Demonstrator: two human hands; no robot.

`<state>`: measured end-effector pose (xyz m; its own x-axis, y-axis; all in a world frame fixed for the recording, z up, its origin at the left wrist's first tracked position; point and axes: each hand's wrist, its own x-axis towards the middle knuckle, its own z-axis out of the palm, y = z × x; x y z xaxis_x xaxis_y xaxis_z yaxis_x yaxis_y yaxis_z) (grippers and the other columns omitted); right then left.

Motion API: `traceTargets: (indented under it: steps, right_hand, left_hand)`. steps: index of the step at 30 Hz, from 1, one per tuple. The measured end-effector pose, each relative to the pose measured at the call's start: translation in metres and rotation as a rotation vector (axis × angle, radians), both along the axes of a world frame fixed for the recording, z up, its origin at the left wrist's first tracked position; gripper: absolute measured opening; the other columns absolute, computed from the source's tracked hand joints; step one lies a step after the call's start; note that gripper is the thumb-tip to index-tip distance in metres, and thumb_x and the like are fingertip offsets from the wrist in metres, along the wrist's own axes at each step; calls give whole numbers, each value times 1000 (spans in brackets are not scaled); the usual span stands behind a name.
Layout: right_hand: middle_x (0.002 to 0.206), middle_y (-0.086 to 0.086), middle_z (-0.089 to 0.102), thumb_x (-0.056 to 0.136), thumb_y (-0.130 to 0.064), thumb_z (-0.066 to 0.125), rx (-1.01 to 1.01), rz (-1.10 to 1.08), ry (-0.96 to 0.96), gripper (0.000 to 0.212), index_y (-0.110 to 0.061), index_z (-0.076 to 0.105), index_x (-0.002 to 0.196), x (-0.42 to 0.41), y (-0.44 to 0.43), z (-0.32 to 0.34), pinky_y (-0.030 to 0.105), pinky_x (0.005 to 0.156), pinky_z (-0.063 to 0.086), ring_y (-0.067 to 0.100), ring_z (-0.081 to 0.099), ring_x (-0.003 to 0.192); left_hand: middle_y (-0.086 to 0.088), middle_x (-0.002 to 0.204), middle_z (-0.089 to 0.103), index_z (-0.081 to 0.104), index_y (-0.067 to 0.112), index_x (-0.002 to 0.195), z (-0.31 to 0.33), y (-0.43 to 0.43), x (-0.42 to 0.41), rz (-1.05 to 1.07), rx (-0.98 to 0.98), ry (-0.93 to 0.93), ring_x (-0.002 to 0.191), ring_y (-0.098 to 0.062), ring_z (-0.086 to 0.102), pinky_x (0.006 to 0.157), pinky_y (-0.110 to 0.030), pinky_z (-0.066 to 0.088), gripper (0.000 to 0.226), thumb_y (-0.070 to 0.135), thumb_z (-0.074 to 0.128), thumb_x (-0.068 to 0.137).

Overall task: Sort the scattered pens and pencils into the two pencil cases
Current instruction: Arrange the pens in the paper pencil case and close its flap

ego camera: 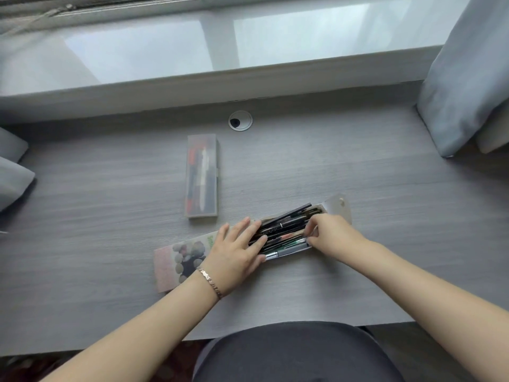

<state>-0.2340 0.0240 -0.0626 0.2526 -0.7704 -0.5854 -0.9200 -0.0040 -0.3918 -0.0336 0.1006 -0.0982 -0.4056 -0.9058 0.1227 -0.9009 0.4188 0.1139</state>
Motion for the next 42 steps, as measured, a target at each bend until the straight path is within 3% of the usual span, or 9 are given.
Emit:
traceTargets:
  steps: [4,6,8,15,22,25,30,38,42]
  right_hand:
    - [104,10,69,82,-9,52,-61,-101,68,17,-14,66,91,7,6,-3,26,81,44,28,59,104]
    - [103,8,69,81,-7,52,-61,-133,48,16,-18,63,85,9,8,-3,28,84,46,27,59,104]
    - [101,5,69,80,-6,54,-25,-177,-15,16,-19,63,83,12,7,-3,22,81,43,22,59,104]
    - [102,5,70,80,-3,56,1,-359,-142,19,-10,71,89,14,15,-11,21,83,44,20,61,101]
    - [83,-5,62,78,-5,57,29,-383,-209,18,-17,67,86,10,15,-11,5,54,37,9,54,81]
    - [80,-4,61,78,-5,59,111,-407,-252,14,-18,65,81,11,11,-11,18,70,40,12,56,82]
    - [64,-12,54,76,-9,61,120,-423,-250,26,-28,49,62,18,13,-14,24,69,45,16,57,77]
    - [62,-9,53,70,-14,74,177,-462,-354,20,-20,55,75,23,18,-10,16,51,34,4,47,55]
    - [66,1,62,64,-9,80,254,-500,-447,28,-21,55,67,20,17,-9,24,61,45,12,54,59]
  left_hand:
    - [-6,101,73,59,26,82,-1,-5,-5,122,6,110,98,-18,49,72,-28,47,16,29,47,73]
    - [-3,95,74,67,24,65,2,-8,-9,205,66,115,90,-17,57,68,-27,41,23,30,45,69]
    - [-2,90,74,68,24,57,7,-11,-10,236,107,96,78,-19,68,62,-29,49,28,31,43,67]
    - [-5,92,73,69,21,64,4,-9,-8,249,118,202,77,-23,69,62,-37,52,26,31,45,68]
    - [-6,92,72,68,21,67,-1,-10,-5,256,139,287,87,-20,62,63,-41,51,23,31,47,67]
    - [-7,95,72,68,20,69,-2,-10,-3,256,177,332,88,-23,64,64,-43,51,23,31,48,68]
    - [-7,98,71,62,27,75,-3,-8,0,264,212,373,90,-24,64,71,-37,42,16,33,48,70]
    - [-8,100,70,70,20,73,-7,-9,-1,282,218,332,89,-32,66,75,-36,35,27,35,47,70]
    - [-8,103,69,70,20,74,-8,-8,0,285,225,360,92,-32,65,76,-37,34,28,36,46,70]
